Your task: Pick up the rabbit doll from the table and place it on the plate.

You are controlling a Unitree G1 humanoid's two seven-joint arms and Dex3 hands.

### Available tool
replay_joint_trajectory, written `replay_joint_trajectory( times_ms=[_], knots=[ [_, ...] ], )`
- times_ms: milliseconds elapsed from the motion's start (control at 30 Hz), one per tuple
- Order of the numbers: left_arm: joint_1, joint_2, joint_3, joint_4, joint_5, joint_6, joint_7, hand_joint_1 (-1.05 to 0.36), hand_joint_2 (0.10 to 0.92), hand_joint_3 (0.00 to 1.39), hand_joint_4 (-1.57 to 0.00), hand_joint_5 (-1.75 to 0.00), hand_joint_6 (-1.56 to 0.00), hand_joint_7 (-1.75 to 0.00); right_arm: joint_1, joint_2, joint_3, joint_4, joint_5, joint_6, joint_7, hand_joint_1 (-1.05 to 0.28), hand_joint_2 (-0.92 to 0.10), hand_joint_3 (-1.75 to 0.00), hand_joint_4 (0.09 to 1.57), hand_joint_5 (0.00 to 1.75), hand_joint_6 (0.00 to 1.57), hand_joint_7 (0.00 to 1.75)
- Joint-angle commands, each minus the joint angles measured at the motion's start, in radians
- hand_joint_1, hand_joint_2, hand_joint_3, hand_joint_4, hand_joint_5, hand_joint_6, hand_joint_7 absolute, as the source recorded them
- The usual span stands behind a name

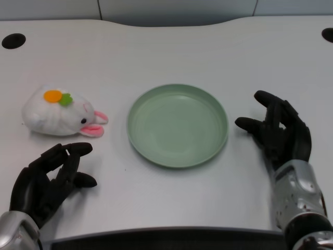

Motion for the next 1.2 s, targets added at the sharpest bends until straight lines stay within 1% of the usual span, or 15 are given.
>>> replay_joint_trajectory(
  times_ms=[33, 67, 133, 200, 267, 367, 533, 600, 633, 700, 833, 900, 1000, 1100, 1200],
  knots=[
    [0.01, 0.0, 0.003, 0.012, -0.001, 0.004, 0.002, -0.47, 0.921, 0.44, -0.54, -1.52, -0.67, -0.75, 0.01, 0.003, 0.003, -0.014, 0.002, 0.02, -0.011, -0.42, -0.92, -0.57, 0.59, 1.14, 0.5, 0.9],
    [0.01, 0.0, 0.003, 0.013, 0.0, 0.003, 0.002, -0.47, 0.921, 0.45, -0.55, -1.52, -0.68, -0.74, 0.012, 0.004, 0.003, -0.015, 0.002, 0.016, -0.011, -0.42, -0.92, -0.57, 0.59, 1.13, 0.5, 0.9],
    [0.009, 0.002, 0.001, 0.014, 0.003, 0.001, 0.0, -0.46, 0.921, 0.46, -0.54, -1.51, -0.67, -0.74, 0.005, 0.0, -0.002, 0.005, 0.005, 0.009, -0.006, -0.42, -0.92, -0.56, 0.6, 1.14, 0.51, 0.91],
    [0.011, 0.004, -0.004, 0.012, 0.013, -0.005, 0.004, -0.47, 0.921, 0.46, -0.54, -1.51, -0.67, -0.74, 0.0, -0.004, -0.009, 0.017, 0.012, 0.012, 0.002, -0.43, -0.92, -0.55, 0.61, 1.14, 0.52, 0.91],
    [0.012, 0.005, -0.004, 0.011, 0.013, -0.003, 0.004, -0.46, 0.921, 0.47, -0.54, -1.51, -0.67, -0.73, 0.004, 0.001, -0.005, 0.004, 0.01, 0.017, -0.009, -0.42, -0.92, -0.55, 0.63, 1.14, 0.53, 0.92],
    [0.004, 0.001, 0.002, 0.017, 0.002, 0.015, 0.01, -0.46, 0.921, 0.47, -0.56, -1.51, -0.68, -0.73, 0.016, 0.007, 0.004, -0.016, 0.002, 0.006, -0.01, -0.43, -0.92, -0.55, 0.61, 1.13, 0.52, 0.91],
    [-0.002, 0.003, 0.005, 0.017, 0.001, 0.023, 0.014, -0.46, 0.921, 0.46, -0.57, -1.51, -0.69, -0.73, 0.016, 0.009, 0.004, -0.019, 0.005, 0.013, -0.014, -0.41, -0.92, -0.56, 0.6, 1.12, 0.51, 0.9],
    [0.007, 0.004, -0.001, 0.004, 0.013, 0.003, 0.015, -0.46, 0.921, 0.46, -0.56, -1.5, -0.69, -0.73, 0.012, 0.006, 0.002, -0.004, 0.006, 0.005, -0.006, -0.41, -0.92, -0.56, 0.61, 1.12, 0.51, 0.89],
    [0.014, 0.007, -0.006, -0.005, 0.025, -0.027, 0.009, -0.46, 0.921, 0.46, -0.55, -1.5, -0.69, -0.73, 0.008, 0.006, -0.001, 0.002, 0.009, 0.007, -0.006, -0.41, -0.92, -0.56, 0.62, 1.12, 0.51, 0.89],
    [0.022, 0.018, -0.013, -0.02, 0.043, -0.075, -0.005, -0.47, 0.921, 0.47, -0.57, -1.52, -0.68, -0.73, 0.007, 0.01, 0.001, -0.001, 0.006, 0.01, -0.02, -0.41, -0.92, -0.55, 0.63, 1.13, 0.52, 0.89],
    [0.015, 0.054, -0.01, -0.052, 0.054, -0.161, -0.049, -0.48, 0.921, 0.45, -0.47, -1.57, -0.62, -0.75, 0.022, 0.019, 0.014, -0.024, -0.004, 0.0, -0.018, -0.41, -0.92, -0.56, 0.6, 1.12, 0.52, 0.89],
    [0.005, 0.094, -0.015, -0.071, 0.087, -0.197, -0.058, -0.5, 0.921, 0.42, -0.45, -1.57, -0.6, -0.77, 0.021, 0.023, 0.012, -0.03, 0.002, 0.01, -0.022, -0.41, -0.92, -0.56, 0.6, 1.13, 0.52, 0.9],
    [-0.023, 0.138, -0.01, -0.102, 0.091, -0.198, -0.074, -0.52, 0.921, 0.37, -0.43, -1.55, -0.59, -0.77, 0.022, 0.019, 0.01, -0.027, 0.005, 0.01, -0.013, -0.41, -0.92, -0.56, 0.61, 1.14, 0.52, 0.91],
    [-0.064, 0.209, -0.023, -0.135, 0.142, -0.191, -0.08, -0.55, 0.921, 0.35, -0.39, -1.51, -0.56, -0.75, 0.028, 0.015, 0.016, -0.036, -0.001, 0.018, -0.018, -0.42, -0.92, -0.56, 0.6, 1.14, 0.52, 0.9],
    [-0.109, 0.283, -0.052, -0.154, 0.223, -0.206, -0.089, -0.55, 0.921, 0.35, -0.35, -1.44, -0.53, -0.7, 0.032, 0.014, 0.018, -0.038, -0.002, 0.012, -0.016, -0.42, -0.92, -0.57, 0.59, 1.13, 0.52, 0.9]
  ],
)
